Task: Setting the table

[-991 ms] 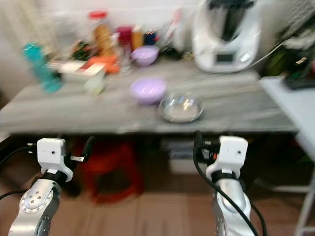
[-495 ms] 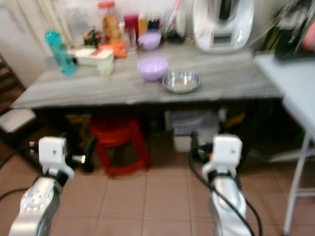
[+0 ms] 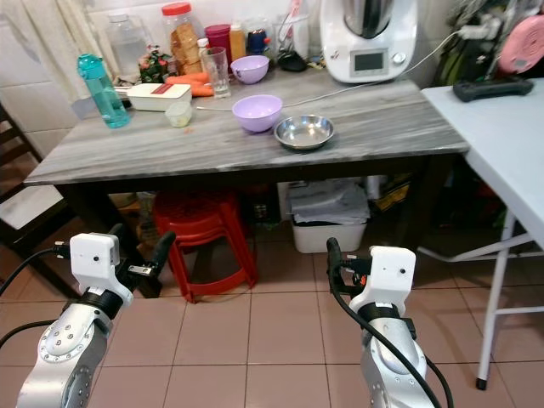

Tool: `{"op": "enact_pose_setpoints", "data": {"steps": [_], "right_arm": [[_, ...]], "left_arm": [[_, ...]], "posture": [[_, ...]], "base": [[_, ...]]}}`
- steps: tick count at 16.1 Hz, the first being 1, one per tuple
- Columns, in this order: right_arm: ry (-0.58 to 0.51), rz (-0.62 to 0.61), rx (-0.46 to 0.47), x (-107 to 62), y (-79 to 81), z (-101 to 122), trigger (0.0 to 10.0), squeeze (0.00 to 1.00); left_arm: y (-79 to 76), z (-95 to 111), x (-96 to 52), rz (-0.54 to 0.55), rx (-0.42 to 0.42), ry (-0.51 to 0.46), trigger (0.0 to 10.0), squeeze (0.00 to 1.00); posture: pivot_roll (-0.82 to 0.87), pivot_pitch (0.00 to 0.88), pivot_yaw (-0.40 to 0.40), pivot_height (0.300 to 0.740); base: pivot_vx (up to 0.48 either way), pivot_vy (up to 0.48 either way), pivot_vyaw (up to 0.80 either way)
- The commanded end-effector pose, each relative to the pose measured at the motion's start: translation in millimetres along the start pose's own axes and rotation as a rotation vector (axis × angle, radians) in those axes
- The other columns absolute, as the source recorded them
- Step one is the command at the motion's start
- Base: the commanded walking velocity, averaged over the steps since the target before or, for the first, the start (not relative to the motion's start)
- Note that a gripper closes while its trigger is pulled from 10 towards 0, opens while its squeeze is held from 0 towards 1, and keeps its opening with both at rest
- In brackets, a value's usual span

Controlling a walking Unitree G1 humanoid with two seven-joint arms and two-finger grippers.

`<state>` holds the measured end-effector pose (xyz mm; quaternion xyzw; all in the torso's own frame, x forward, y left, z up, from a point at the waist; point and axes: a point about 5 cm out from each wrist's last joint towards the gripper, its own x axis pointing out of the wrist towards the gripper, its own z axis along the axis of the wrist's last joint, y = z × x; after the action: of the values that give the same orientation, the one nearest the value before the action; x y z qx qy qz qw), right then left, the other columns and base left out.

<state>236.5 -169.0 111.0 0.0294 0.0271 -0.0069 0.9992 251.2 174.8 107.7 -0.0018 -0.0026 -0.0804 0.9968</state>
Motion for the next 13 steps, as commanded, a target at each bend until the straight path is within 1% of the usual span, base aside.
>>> {"op": "enact_pose_setpoints", "data": {"steps": [1, 4, 8, 12, 13], "right_arm": [[-0.031, 0.012, 0.005, -1.4, 3.4, 8.2, 10.0, 0.00], [-0.025, 0.008, 0.023, -2.2, 2.5, 7.1, 10.0, 0.00], [-0.022, -0.002, 0.027, -0.4, -0.4, 7.8, 10.0, 0.00], [-0.015, -0.020, 0.048, -2.2, -2.6, 7.1, 10.0, 0.00], [-0.008, -0.021, 0.055, -1.9, -1.9, 6.5, 10.0, 0.00]], "left_arm": [[0.7, 2.7, -0.8, -0.007, 0.007, -0.002, 10.0, 0.00], [0.7, 2.7, -1.3, -0.010, 0.006, 0.000, 10.0, 0.00], [-0.8, 3.0, -0.3, -0.014, 0.003, -0.002, 10.0, 0.00], [-3.2, 1.2, -1.6, -0.027, 0.003, 0.006, 10.0, 0.00], [-3.4, 1.2, -1.2, -0.029, 0.001, 0.006, 10.0, 0.00]], "posture": [[-0.05, 0.000, 0.119, 0.740], [-0.04, 0.000, 0.119, 0.740], [-0.04, 0.000, 0.116, 0.740], [-0.05, 0.000, 0.112, 0.740], [-0.05, 0.000, 0.112, 0.740]], "base": [[0.000, -0.247, 0.80], [0.000, -0.305, 0.71], [0.000, -0.344, 0.00], [0.000, -0.347, 0.00], [0.000, -0.352, -0.80]]}}
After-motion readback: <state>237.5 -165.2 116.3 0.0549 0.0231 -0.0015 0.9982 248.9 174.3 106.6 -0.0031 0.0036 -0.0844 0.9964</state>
